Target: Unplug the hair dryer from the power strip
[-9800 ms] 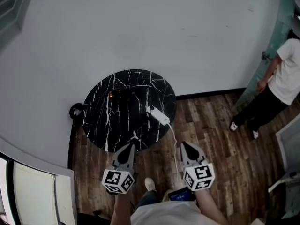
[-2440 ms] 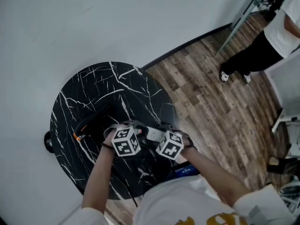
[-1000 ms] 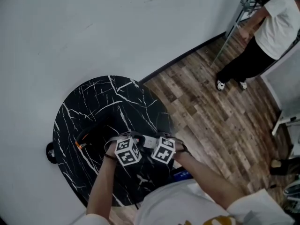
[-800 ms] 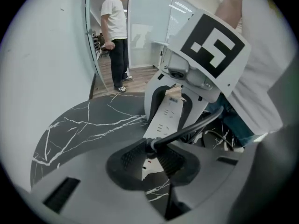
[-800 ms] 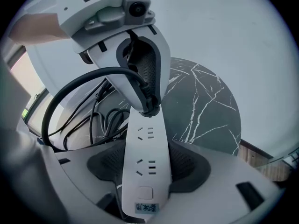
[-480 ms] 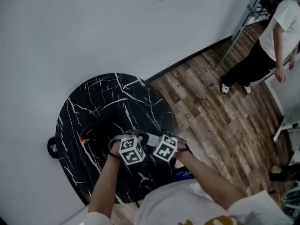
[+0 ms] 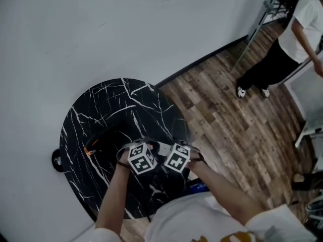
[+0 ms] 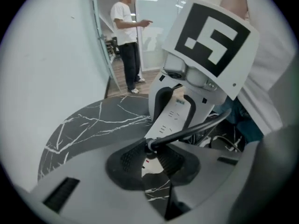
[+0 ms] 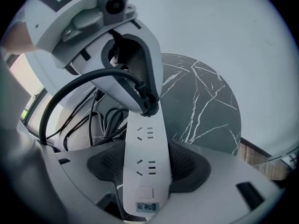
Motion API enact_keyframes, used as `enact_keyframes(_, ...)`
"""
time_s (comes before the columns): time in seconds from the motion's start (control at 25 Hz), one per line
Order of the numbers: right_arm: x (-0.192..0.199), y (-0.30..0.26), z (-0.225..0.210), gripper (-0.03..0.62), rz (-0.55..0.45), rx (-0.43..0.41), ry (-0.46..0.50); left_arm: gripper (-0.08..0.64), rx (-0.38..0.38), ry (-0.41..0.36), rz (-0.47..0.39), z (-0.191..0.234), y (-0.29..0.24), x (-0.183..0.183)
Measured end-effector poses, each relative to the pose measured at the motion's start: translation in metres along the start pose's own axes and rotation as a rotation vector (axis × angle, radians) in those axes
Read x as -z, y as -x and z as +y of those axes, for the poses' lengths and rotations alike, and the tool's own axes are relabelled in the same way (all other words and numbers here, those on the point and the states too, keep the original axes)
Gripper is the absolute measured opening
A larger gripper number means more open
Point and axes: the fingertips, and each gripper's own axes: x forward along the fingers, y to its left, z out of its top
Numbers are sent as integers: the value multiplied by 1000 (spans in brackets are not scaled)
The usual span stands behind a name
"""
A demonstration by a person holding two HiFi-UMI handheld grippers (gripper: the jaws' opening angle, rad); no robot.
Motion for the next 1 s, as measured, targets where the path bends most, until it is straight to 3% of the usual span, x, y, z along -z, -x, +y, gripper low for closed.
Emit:
enact_keyframes(0.08, -1, -1, -1, 268, -2, 3, 12, 66, -69, 56, -67, 1, 1, 1)
enact_keyframes(0.12, -2, -1, -1, 269, -3, 3, 18, 66, -62, 77, -77, 1, 0, 3)
enact_keyframes(0.24, -1, -2, 0, 268, 1, -1, 19, 66, 70, 86, -17, 2, -2, 4)
enact_keyframes(0.32, 0, -2, 0, 268, 8, 2, 8, 69, 149, 37, 27, 8, 3, -4)
enact_keyframes(0.44, -1, -2, -1, 268, 17, 7, -4, 71, 199, 15, 30, 4, 2, -4)
enact_keyframes(0.64, -3, -2, 0, 268, 30, 10, -3, 66, -6, -91, -44, 1, 2, 2)
enact_keyframes(0.72, -3, -2, -1, 268, 32, 13, -1, 63, -24, -134, -38, 0, 2, 2)
enact_keyframes(0.8, -2, -2, -1, 268, 31, 12, 3, 60, 29, -137, -22, 0, 1, 3)
enact_keyframes(1.0, -2, -2, 1, 268, 17, 11, 4, 68, 268, -77, 69, 7, 5, -2)
